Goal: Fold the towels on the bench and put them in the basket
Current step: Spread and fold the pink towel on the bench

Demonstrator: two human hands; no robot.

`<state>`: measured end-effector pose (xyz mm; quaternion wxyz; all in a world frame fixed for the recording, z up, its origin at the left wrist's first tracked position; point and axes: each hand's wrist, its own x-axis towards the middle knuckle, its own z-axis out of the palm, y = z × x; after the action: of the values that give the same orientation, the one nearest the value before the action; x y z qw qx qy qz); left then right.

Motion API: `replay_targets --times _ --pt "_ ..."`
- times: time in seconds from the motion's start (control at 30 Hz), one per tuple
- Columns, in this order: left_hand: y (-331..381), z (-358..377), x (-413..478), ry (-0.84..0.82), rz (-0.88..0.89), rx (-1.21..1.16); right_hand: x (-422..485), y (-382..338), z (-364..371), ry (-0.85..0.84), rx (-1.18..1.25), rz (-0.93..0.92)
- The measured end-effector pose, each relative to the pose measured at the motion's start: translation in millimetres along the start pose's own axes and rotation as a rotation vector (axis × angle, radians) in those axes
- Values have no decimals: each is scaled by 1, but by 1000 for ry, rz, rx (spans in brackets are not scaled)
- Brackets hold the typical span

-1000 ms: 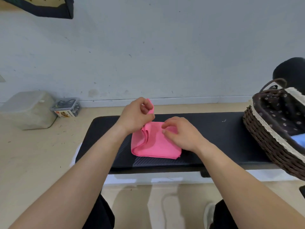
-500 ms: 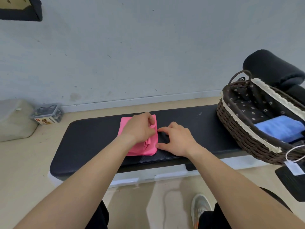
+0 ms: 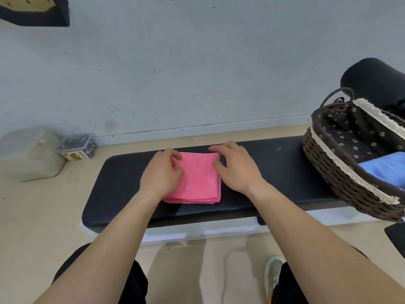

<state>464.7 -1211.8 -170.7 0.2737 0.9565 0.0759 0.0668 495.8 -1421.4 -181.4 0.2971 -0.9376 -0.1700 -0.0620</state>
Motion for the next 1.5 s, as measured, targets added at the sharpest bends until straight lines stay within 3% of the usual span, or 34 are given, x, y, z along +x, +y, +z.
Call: replay_targets --times 0.13,0.27,0.4,0.53,0.67,0.8,0.97,1.07,1.13,1.2,1.27,1.37,1.5 --pt "-23 -3 -2 -220 -208 157 15 -15 12 -95 -141 -58" --pt "-21 -4 -2 -279 -166 -58 32 -22 15 -238 -191 -63" --pt "-27 -18 7 -301 -136 -315 41 -29 18 -365 -61 -40" --pt "-46 -47 23 -509 37 -422 42 -34 13 -524 92 88" --pt "-53 -51 32 -661 112 -454 37 -36 13 -551 217 142" --pt "-54 -32 43 -549 117 -330 42 -31 16 -559 395 168" --pt "-72 -27 53 -424 -65 -323 45 -20 11 -510 468 274" --pt "-69 -24 45 -216 -53 -161 48 -18 16 -258 109 192" --pt "-55 -19 32 21 72 42 43 -31 22 -69 -122 24" --pt "-39 -6 14 137 257 88 32 -50 32 -22 -238 -140" --pt "-32 13 -2 99 384 199 19 -59 47 -128 -328 -215" --pt "-41 33 -17 -89 341 437 9 -44 60 -347 -432 -174" --pt "-50 31 -18 -220 275 367 6 -31 60 -446 -404 -134"
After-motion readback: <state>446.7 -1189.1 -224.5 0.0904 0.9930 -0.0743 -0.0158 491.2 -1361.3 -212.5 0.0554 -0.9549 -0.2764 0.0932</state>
